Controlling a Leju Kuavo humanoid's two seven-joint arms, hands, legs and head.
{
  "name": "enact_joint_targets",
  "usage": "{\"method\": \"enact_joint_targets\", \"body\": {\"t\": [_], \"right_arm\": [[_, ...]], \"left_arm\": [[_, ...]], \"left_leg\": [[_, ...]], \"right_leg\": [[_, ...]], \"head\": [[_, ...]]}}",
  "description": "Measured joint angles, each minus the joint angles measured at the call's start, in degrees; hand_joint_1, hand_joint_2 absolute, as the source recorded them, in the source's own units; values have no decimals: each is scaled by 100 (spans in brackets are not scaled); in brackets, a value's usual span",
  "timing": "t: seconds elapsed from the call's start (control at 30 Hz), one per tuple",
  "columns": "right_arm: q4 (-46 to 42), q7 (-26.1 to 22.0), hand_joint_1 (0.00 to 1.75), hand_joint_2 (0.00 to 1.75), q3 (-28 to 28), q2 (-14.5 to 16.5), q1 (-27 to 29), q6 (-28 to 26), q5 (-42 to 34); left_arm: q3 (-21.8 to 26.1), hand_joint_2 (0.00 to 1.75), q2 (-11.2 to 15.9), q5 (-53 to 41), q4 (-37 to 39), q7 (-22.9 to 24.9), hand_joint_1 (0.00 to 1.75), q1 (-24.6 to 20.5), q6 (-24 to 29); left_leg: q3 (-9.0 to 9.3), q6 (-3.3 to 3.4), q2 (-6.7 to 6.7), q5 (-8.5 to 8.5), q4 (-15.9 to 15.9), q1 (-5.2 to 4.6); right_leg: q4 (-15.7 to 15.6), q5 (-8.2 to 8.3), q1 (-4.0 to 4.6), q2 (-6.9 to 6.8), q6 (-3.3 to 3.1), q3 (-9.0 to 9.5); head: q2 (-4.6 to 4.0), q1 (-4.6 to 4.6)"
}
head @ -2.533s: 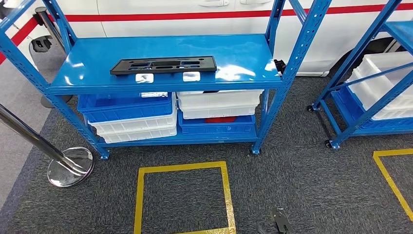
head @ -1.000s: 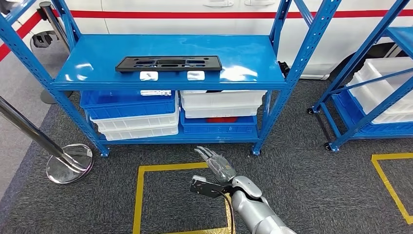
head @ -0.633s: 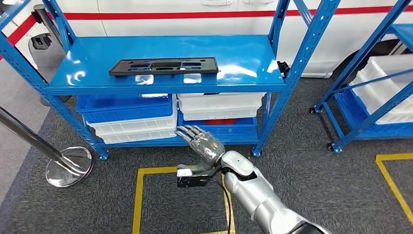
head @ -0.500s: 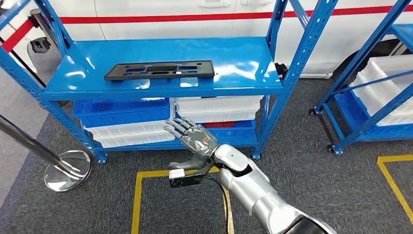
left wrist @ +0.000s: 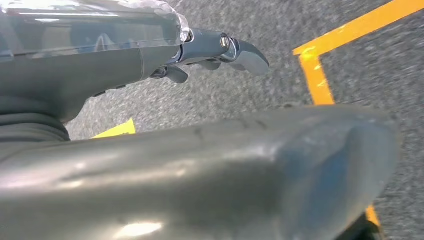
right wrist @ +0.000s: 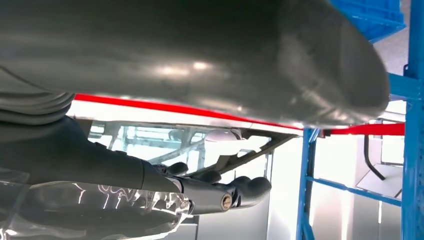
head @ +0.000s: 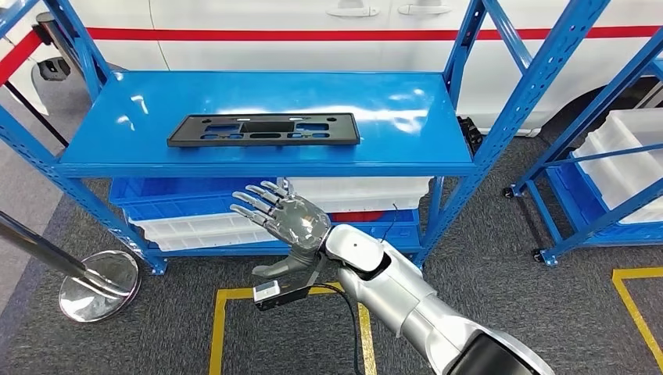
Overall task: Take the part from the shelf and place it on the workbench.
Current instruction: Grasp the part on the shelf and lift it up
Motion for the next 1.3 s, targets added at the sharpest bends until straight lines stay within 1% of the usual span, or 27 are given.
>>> {"method": "enact_joint_targets", "body": {"t": [0.03, 0.07, 0.1, 0.13, 0.17, 0.2, 0.27, 0.3, 0.33, 0.4, 0.47, 0.57, 0.6, 0.63, 0.67, 0.73, 0.77, 0.8, 0.9, 0.97, 1.0, 1.07, 1.1, 1.13, 1.17, 1.23, 1.3], "right_arm": [[0, 7, 0, 0, 20, -16, -5, -7, -1], [0, 22, 0, 0, 34, -33, -3, -15, 5], [0, 54, 0, 0, 43, -48, 0, -32, 21], [-2, 97, 0, 0, 48, -60, 1, -61, 51], [-4, 147, 0, 0, 50, -72, 0, -99, 97], [-10, 197, 0, 0, 51, -84, 0, -144, 152], [-23, 286, 0, 0, 70, -114, -3, -229, 281], [-41, 325, 0, 0, 85, -127, -3, -260, 350], [-64, 360, 0, 0, 104, -137, -8, -287, 409], [-144, 401, 0, 0, 141, -134, -19, -316, 494], [-228, 416, 0, 0, 179, -125, -34, -322, 543], [-310, 440, 0, 0, 239, -125, -29, -319, 590], [-324, 450, 0, 0, 257, -126, -19, -317, 601], [-336, 459, 0, 0, 270, -126, -9, -314, 608], [-352, 467, 0, 0, 281, -125, -4, -309, 611], [-391, 476, 0, 0, 297, -124, -2, -286, 615], [-409, 479, 0, 0, 306, -124, -5, -264, 615], [-424, 480, 0, 0, 315, -124, -4, -242, 616], [-477, 480, 0, 0, 329, -125, 4, -209, 617], [-510, 480, 0, 0, 330, -125, -8, -210, 617], [-519, 480, 0, 0, 330, -126, -10, -210, 616], [-523, 480, 0, 0, 331, -130, 0, -205, 614], [-523, 480, 0, 0, 331, -132, 10, -199, 611], [-522, 480, 0, 0, 332, -134, 16, -194, 607], [-522, 480, 0, 0, 333, -134, 18, -189, 602], [-523, 480, 0, 0, 334, -134, 12, -183, 592], [-523, 480, 0, 0, 338, -133, 5, -173, 584]], "left_arm": [[0, 0, -1, -4, -2, 1, 0, -2, -1], [0, 0, -2, -9, -2, 3, 0, -1, -1], [0, 0, -2, -16, -2, 4, 0, 0, -2], [0, 0, -3, -25, -2, 6, 0, 1, -2], [0, 0, -6, -33, -2, 7, 0, -1, -2], [0, 0, -11, -39, -2, 8, 0, -2, -2], [1, 0, -26, -42, -2, 10, 0, -13, 8], [1, 0, -32, -42, -3, 17, 0, -20, 15], [2, 0, -34, -43, -3, 25, 0, -27, 22], [2, 0, -32, -48, -5, 46, 0, -35, 25], [1, 0, -32, -61, -7, 55, 0, -47, 17], [1, 0, -31, -83, -7, 61, 0, -48, 9], [1, 0, -30, -88, -8, 67, 0, -41, 9], [2, 0, -30, -92, -8, 75, 0, -34, 9], [2, 0, -28, -96, -9, 83, 0, -31, 9], [2, 0, -26, -95, -9, 90, 0, -27, 10], [2, 0, -25, -93, -9, 93, 0, -32, 13], [2, 0, -26, -92, -9, 96, 0, -38, 16], [2, 0, -27, -89, -12, 104, 0, -35, 26], [2, 0, -28, -82, -15, 106, 0, -33, 26], [2, 0, -30, -80, -16, 106, 0, -41, 27], [2, 0, -31, -77, -17, 113, 0, -55, 34], [3, 0, -31, -72, -17, 117, 0, -51, 38], [3, 0, -31, -67, -17, 121, 0, -46, 43], [4, 0, -31, -62, -17, 124, 0, -40, 47], [4, 0, -36, -57, -17, 124, 0, -37, 55], [4, 0, -42, -54, -18, 119, 0, -45, 61]], "left_leg": [[74, 4, -4, -64, -4, 2], [156, 2, -8, -127, -4, 2], [246, -1, -14, -194, -4, 3], [341, -6, -20, -260, -3, 3], [439, -13, -26, -327, -3, 4], [523, -24, -32, -399, -9, 4], [649, -78, -53, -535, -2, -6], [694, -113, -66, -583, -1, -12], [725, -151, -78, -602, 14, -18], [746, -204, -73, -610, 84, -13], [575, -239, -45, -714, 455, 1], [-32, -289, -25, -1154, 1403, 16], [-182, -300, -23, -1217, 1553, 16], [-250, -306, -21, -1162, 1528, 16], [-220, -301, -19, -960, 1288, 16], [-22, -260, -6, -413, 535, 8], [57, -227, 2, -248, 226, -8], [98, -186, 7, -166, 52, -23], [182, -78, 1, -149, -80, -28], [299, -26, -2, -163, -130, 1], [352, -9, -1, -181, -146, 11], [430, 8, -4, -237, -149, 15], [468, 5, -7, -272, -148, 15], [510, -1, -12, -311, -147, 16], [555, -10, -17, -349, -147, 17], [670, -44, -26, -446, -147, 17], [734, -112, -37, -537, -150, 14]], "right_leg": [[305, -162, -16, -2, 26, -268], [495, -360, -30, -2, 41, -495], [541, -516, -39, -3, 41, -657], [426, -551, -42, -3, 32, -740], [164, -419, -40, -3, 13, -748], [-208, -92, -30, -3, -17, -707], [-901, 697, 16, 11, -83, -629], [-1092, 966, 39, 20, -117, -609], [-1169, 1065, 54, 29, -150, -599], [-1209, 1043, 48, 35, -222, -510], [-1254, 973, 39, 34, -296, -388], [-1261, 842, 57, 32, -348, -268], [-1256, 795, 64, 34, -351, -223], [-1247, 747, 69, 37, -350, -171], [-1235, 691, 73, 39, -344, -105], [-1208, 582, 80, 39, -320, 18], [-1199, 544, 83, 40, -298, 48], [-1200, 518, 84, 39, -271, 57], [-1150, 500, 85, 39, -177, 60], [-848, 447, 76, 32, -112, -72], [-536, 357, 57, 25, -76, -254], [183, 90, 6, 15, -16, -728], [408, -1, -20, 8, 6, -920], [429, 23, -41, 2, 21, -1012], [292, 139, -57, -2, 31, -1012], [-506, 665, -67, -5, 8, -731], [-1129, 951, -33, -1, -59, -488]], "head": [[0, 0], [0, 0], [0, 0], [0, 0], [0, 0], [0, 0], [0, -1], [0, -1], [0, -2], [0, -2], [0, -3], [0, -3], [0, -3], [0, -3], [0, -3], [0, -2], [0, -2], [0, -2], [0, -2], [0, -2], [0, -2], [0, -2], [0, -2], [0, -2], [0, -2], [0, -2], [0, -1]]}}
